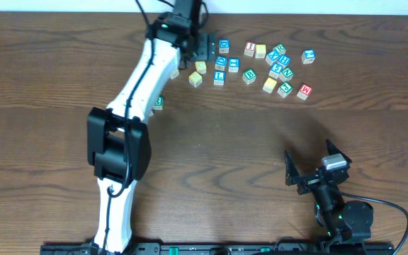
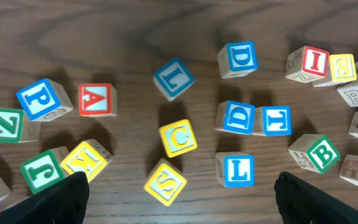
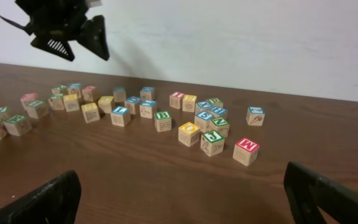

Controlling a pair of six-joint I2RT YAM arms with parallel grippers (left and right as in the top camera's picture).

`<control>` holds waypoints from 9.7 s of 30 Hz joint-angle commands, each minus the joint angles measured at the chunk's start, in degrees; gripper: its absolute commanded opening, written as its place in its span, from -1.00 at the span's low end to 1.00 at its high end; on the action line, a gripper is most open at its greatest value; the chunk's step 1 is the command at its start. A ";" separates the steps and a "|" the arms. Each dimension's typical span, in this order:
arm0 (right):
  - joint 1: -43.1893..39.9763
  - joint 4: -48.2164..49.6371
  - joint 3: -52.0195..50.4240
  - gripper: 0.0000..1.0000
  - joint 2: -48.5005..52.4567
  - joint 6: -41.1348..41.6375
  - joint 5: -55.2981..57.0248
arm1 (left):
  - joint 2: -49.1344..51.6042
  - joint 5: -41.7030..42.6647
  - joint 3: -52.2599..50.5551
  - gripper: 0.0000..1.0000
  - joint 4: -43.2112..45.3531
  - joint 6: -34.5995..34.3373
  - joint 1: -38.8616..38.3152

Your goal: Spell out CORL

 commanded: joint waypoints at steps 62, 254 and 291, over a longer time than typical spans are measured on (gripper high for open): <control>-0.04 -0.04 -0.20 0.99 -0.37 0.42 -0.20 | 12.87 -7.91 -2.51 0.26 9.09 -8.39 -0.90; -0.85 -11.23 36.98 0.98 37.09 -6.60 -4.92 | -28.89 -1.92 -26.47 0.50 -4.48 -0.83 -2.38; 0.02 -36.13 78.84 0.98 86.33 4.74 -12.07 | -39.36 -1.86 -26.40 0.50 -7.63 -0.83 8.17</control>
